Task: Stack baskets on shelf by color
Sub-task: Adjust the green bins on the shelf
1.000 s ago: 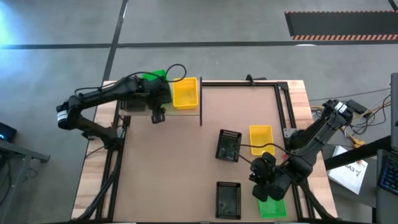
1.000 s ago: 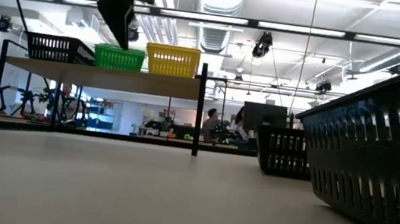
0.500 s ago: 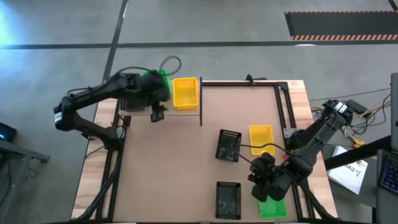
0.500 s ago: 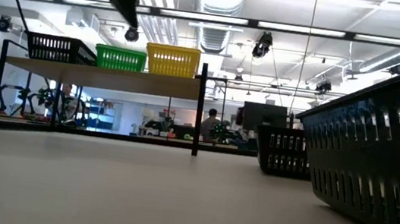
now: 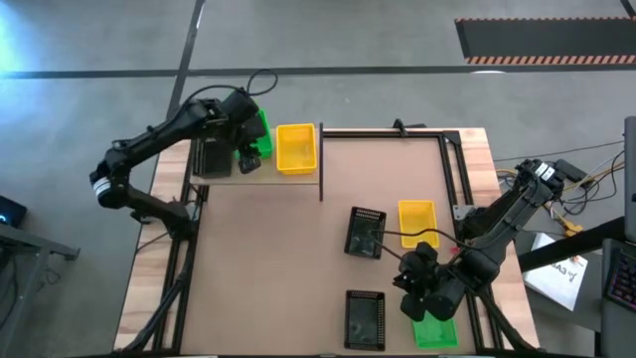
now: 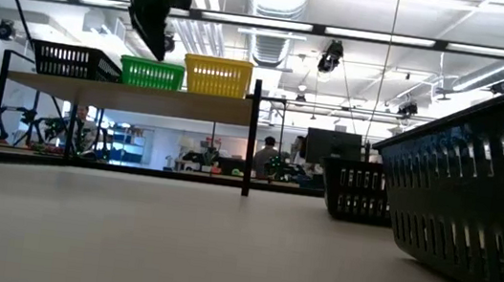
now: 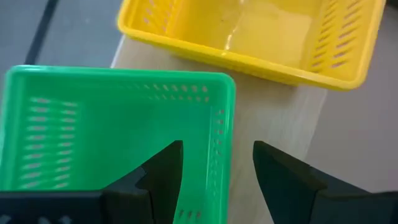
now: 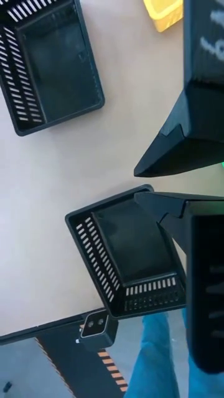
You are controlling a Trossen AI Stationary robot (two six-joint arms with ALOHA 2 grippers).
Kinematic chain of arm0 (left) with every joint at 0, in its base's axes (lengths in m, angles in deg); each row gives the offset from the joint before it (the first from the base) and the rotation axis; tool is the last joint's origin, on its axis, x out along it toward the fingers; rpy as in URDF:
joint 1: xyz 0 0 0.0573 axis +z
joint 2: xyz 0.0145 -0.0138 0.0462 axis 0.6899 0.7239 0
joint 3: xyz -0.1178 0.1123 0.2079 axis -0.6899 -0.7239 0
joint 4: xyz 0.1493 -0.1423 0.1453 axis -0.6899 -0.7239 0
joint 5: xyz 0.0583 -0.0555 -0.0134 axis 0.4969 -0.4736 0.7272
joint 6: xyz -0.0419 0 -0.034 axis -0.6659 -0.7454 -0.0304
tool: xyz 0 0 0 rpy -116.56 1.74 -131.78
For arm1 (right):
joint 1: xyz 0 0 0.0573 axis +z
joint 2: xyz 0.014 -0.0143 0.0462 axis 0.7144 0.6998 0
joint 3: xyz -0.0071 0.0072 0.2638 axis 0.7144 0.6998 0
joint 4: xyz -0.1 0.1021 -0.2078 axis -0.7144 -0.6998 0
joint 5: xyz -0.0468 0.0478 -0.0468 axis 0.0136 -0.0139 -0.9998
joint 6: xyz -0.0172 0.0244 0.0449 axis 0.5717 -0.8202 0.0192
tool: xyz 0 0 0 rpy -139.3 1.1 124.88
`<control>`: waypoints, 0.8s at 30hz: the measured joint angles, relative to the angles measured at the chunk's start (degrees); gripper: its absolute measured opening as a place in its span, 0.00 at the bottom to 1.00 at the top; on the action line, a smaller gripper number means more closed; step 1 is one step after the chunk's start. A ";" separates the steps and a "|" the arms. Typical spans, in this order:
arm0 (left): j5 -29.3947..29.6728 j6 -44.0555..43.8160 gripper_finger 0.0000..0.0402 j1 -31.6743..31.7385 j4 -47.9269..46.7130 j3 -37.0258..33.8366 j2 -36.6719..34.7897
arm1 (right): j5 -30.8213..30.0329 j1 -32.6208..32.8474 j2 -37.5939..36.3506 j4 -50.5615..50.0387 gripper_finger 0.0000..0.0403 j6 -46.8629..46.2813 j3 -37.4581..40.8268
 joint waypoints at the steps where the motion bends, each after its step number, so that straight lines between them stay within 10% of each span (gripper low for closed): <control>1: -0.65 0.64 0.45 0.10 -0.02 -0.01 0.49 | 0.00 0.00 0.00 -0.02 0.11 -0.03 0.00; 10: -1.46 1.23 0.42 0.08 -0.04 -0.22 3.74 | -0.02 0.00 0.00 -0.02 0.11 -0.04 0.00; 24: -6.41 1.15 0.03 -1.11 -5.18 -0.15 1.57 | -0.15 0.00 0.00 -0.05 0.11 -0.06 0.00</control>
